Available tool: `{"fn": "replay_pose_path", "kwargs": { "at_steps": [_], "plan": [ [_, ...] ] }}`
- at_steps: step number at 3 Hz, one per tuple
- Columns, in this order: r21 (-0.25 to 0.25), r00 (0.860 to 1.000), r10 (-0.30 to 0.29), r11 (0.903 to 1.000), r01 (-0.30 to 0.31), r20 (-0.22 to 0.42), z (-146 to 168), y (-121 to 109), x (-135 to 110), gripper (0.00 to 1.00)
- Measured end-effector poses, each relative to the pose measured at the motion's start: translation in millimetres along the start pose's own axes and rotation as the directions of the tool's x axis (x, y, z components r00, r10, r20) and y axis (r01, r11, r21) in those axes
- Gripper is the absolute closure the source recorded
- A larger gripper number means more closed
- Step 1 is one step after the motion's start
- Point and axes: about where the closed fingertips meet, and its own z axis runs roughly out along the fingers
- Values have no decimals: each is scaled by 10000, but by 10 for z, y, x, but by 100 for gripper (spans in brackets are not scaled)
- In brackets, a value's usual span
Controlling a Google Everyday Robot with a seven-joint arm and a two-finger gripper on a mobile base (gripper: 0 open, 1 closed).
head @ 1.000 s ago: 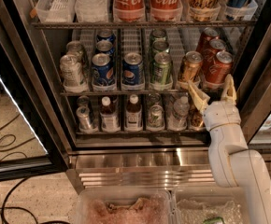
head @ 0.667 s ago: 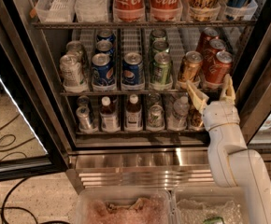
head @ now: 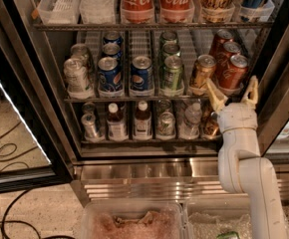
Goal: Pick coke can from middle shelf of fridge
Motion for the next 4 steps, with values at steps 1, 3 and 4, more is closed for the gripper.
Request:
{"fn": "replay_pose_path", "kwargs": {
  "at_steps": [1,3,4],
  "plan": [
    [267,9991,-396,9989,392,134,-4,-81,-32,11],
    [239,9993,-353,9991,350,122,-3,-73,-29,30],
    [239,9993,-357,9991,354,122,-2,-73,-29,31]
  ]
}}
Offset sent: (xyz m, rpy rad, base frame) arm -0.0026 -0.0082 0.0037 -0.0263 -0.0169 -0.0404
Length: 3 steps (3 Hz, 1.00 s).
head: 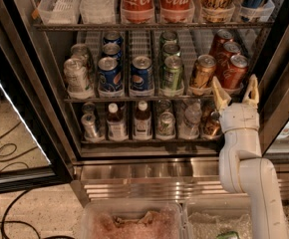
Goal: Pick coke can from middle shelf of fridge
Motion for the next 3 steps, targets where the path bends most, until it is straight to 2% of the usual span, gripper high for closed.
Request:
{"fn": "replay_pose_path", "kwargs": {
  "at_steps": [2,3],
  "plan": [
    [-26,9995,-298,9996,298,-57,62,-3,84,29],
    [-50,9994,-340,9994,339,-77,68,4,105,36]
  ]
}}
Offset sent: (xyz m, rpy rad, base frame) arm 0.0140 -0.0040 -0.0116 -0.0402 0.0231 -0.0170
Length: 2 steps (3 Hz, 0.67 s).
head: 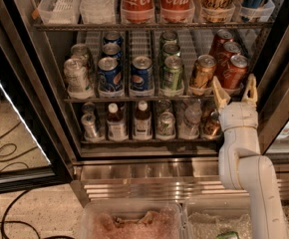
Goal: Pick coke can from middle shelf of fridge
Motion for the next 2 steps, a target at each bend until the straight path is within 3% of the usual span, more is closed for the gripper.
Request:
{"fn": "replay_pose_path", "kwargs": {
  "at_steps": [1,2],
  "plan": [
    [4,10000,-20,10000,20,39,41,24,29,41],
    [-224,9999,-9,9997,11,106,207,205,121,40]
  ]
}}
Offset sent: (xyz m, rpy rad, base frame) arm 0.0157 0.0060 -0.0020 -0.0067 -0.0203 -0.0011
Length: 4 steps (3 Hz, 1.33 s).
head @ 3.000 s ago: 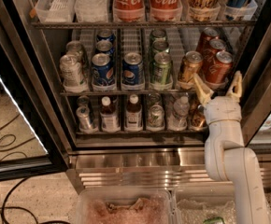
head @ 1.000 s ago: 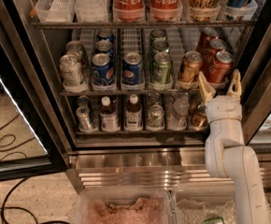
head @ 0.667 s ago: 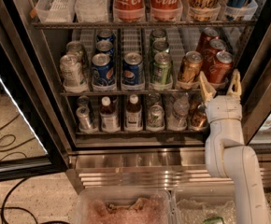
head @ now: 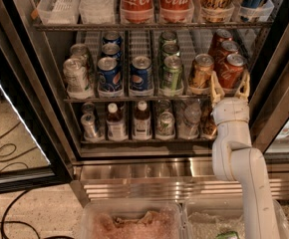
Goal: Pick coke can from middle shelf of fridge
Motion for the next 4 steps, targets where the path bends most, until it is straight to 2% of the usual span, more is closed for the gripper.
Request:
{"fn": "replay_pose_path", "kwargs": {
  "at_steps": [4],
  "plan": [
    [287,9999,-92,9995,96,-131,84,-41,91,37]
  ]
}}
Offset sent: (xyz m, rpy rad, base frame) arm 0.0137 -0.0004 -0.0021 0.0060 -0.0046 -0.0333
